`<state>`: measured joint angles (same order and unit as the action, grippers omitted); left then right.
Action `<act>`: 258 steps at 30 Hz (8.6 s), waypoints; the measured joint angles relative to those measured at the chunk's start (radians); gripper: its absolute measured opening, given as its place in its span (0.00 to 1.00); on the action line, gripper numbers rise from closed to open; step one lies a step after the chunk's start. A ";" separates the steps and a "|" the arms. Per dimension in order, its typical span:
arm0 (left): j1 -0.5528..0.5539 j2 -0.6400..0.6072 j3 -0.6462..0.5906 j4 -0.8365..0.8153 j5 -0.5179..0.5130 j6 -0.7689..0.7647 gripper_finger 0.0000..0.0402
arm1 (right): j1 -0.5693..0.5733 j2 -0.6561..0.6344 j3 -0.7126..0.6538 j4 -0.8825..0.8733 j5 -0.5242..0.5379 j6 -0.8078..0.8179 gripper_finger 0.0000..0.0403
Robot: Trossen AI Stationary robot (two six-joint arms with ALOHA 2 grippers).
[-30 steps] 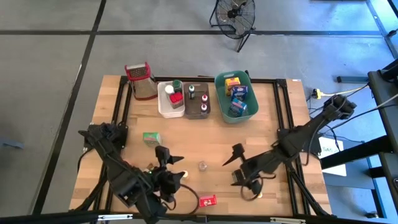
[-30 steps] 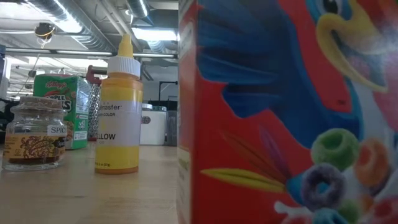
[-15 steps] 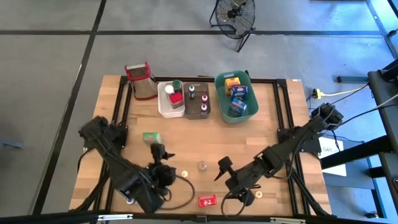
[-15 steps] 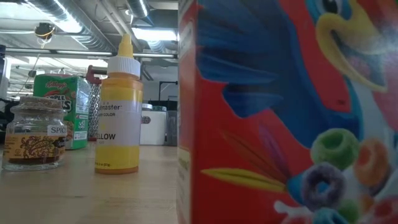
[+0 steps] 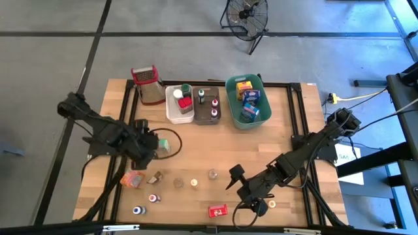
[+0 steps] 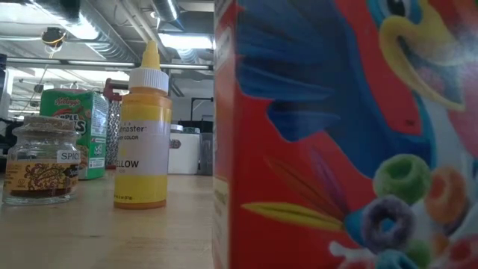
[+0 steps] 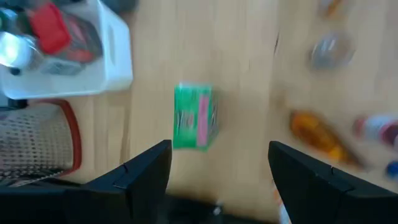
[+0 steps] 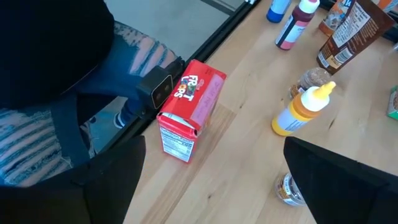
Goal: Pick & Place Kitchen Items
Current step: Put the green cereal box into the right green bin
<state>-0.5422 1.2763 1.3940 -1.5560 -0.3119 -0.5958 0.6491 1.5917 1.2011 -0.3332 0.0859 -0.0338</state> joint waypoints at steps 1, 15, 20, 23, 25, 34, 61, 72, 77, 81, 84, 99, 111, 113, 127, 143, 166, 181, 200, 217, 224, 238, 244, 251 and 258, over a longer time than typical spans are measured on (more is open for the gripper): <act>0.015 -0.016 -0.038 0.016 0.023 0.041 0.65 | 0.000 0.000 0.000 0.000 0.000 0.000 0.96; 0.303 -0.030 -0.206 0.149 0.167 0.500 0.65 | -0.001 0.000 0.000 0.008 0.025 0.008 0.96; 0.374 -0.032 -0.206 0.163 0.251 0.548 0.65 | 0.000 0.000 0.000 -0.002 0.017 0.020 0.96; 0.397 -0.032 -0.206 0.175 0.253 0.571 0.65 | 0.001 0.000 0.000 -0.002 0.008 0.027 0.96; 0.407 -0.032 -0.206 0.174 0.253 0.576 0.65 | 0.005 0.000 0.000 -0.005 0.007 0.030 0.96; 0.416 -0.026 -0.206 0.178 0.254 0.582 0.65 | 0.018 0.000 0.000 0.000 0.008 0.034 0.96; 0.520 -0.040 -0.491 0.402 0.383 0.681 0.65 | 0.019 0.000 0.000 0.000 0.008 0.038 0.96; 0.527 -0.040 -0.579 0.483 0.366 0.656 0.65 | 0.019 0.000 0.000 0.000 0.008 0.038 0.96; 0.549 -0.040 -0.584 0.484 0.401 0.640 0.63 | 0.019 0.000 0.000 0.000 0.008 0.038 0.96; 0.566 -0.040 -0.584 0.484 0.403 0.640 0.58 | 0.019 0.000 0.000 0.000 0.008 0.038 0.96; 0.573 -0.040 -0.584 0.484 0.403 0.640 0.53 | 0.019 0.000 0.000 0.000 0.008 0.038 0.96; 0.570 -0.039 -0.494 0.454 0.401 0.632 0.36 | 0.019 0.000 0.000 -0.006 0.119 0.038 0.96; 0.499 -0.039 -0.258 0.315 0.271 0.606 0.37 | 0.019 0.000 0.000 -0.009 0.410 0.125 0.96; 0.481 -0.039 -0.218 0.314 0.254 0.607 0.37 | 0.019 0.000 0.000 -0.003 0.487 0.138 0.96; 0.416 0.219 0.036 0.274 0.176 0.726 0.36 | -0.183 -0.068 0.057 -0.018 0.305 0.172 0.96; 0.391 0.503 0.436 0.234 0.119 0.803 0.36 | -0.240 -0.047 0.143 -0.068 0.450 0.175 0.96; 0.350 0.507 0.453 0.311 0.102 0.866 0.36 | -0.296 0.052 0.143 0.127 0.451 0.057 0.96; 0.346 0.507 0.451 0.320 0.103 0.871 0.36 | -0.305 0.052 0.143 0.120 0.374 0.044 0.89; 0.346 0.507 0.449 0.325 0.100 0.847 0.38 | -0.307 0.052 0.143 0.113 0.371 0.044 0.38; 0.345 0.507 0.449 0.326 0.142 0.843 0.66 | -0.307 0.052 0.143 0.061 0.377 0.049 0.36; 0.324 0.507 0.463 0.230 0.003 0.843 0.68 | -0.285 0.052 0.143 -0.036 0.378 0.110 0.36; 0.319 0.503 0.469 -0.012 -0.050 0.580 0.68 | -0.075 -0.124 0.143 -0.483 0.818 0.396 0.36; 0.319 0.497 0.470 -0.012 -0.011 0.550 0.69 | 0.030 -0.258 0.143 -0.793 0.979 0.650 0.36; 0.319 0.497 0.470 -0.002 0.000 0.540 0.69 | 0.086 -0.377 0.109 -1.146 1.123 1.102 0.36; 0.327 0.497 0.470 0.004 0.110 0.546 0.68 | 0.087 -0.507 -0.085 -1.089 1.111 1.158 0.36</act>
<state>-0.2157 1.7737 1.8637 -1.5516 -0.2021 -0.0498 0.7357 1.0851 1.1156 -1.4226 1.1968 1.1243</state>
